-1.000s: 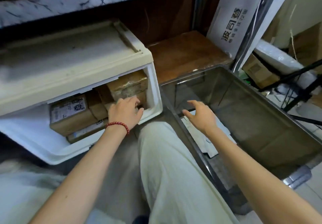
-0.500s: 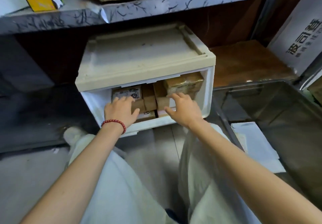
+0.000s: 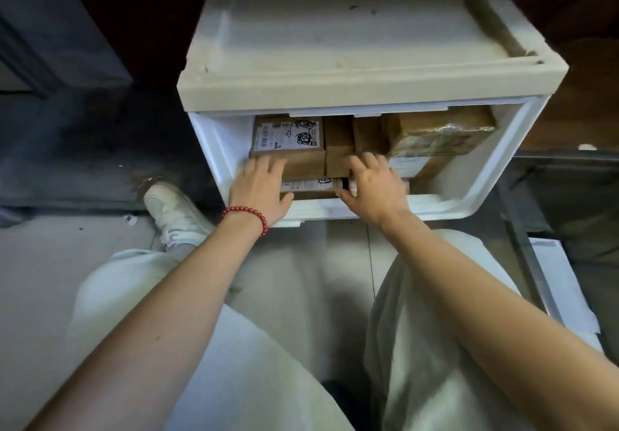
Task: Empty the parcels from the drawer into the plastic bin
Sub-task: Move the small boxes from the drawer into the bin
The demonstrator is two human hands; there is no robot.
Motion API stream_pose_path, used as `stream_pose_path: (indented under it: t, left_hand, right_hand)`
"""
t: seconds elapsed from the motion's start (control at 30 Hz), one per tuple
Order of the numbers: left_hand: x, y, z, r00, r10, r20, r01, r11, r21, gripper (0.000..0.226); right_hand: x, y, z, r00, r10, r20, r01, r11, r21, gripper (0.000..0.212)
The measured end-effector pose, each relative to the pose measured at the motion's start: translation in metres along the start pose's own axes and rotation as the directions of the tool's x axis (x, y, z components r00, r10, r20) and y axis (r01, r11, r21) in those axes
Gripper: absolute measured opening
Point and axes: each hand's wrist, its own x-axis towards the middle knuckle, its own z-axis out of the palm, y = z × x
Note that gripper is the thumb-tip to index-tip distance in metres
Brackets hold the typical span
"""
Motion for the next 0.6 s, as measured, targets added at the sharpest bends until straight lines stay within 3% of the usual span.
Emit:
stream_pose_path:
  t: [0.2, 0.33, 0.6]
  left_hand:
    - [0.041, 0.002, 0.022, 0.997, 0.08, -0.023, -0.076, 0.987, 0.143, 0.07]
    - [0.067, 0.008, 0.025, 0.991, 0.135, 0.026, -0.137, 0.982, 0.133, 0.073]
    - [0.11, 0.001, 0.031, 0.992, 0.086, 0.093, -0.093, 0.993, 0.07, 0.096]
  right_hand:
    - [0.025, -0.004, 0.018, 0.997, 0.028, -0.067, -0.033, 0.997, -0.067, 0.054]
    - [0.031, -0.001, 0.026, 0.997, 0.008, -0.082, -0.018, 0.993, -0.12, 0.056]
    - [0.035, 0.011, 0.026, 0.981, 0.023, -0.192, -0.041, 0.995, -0.091, 0.054]
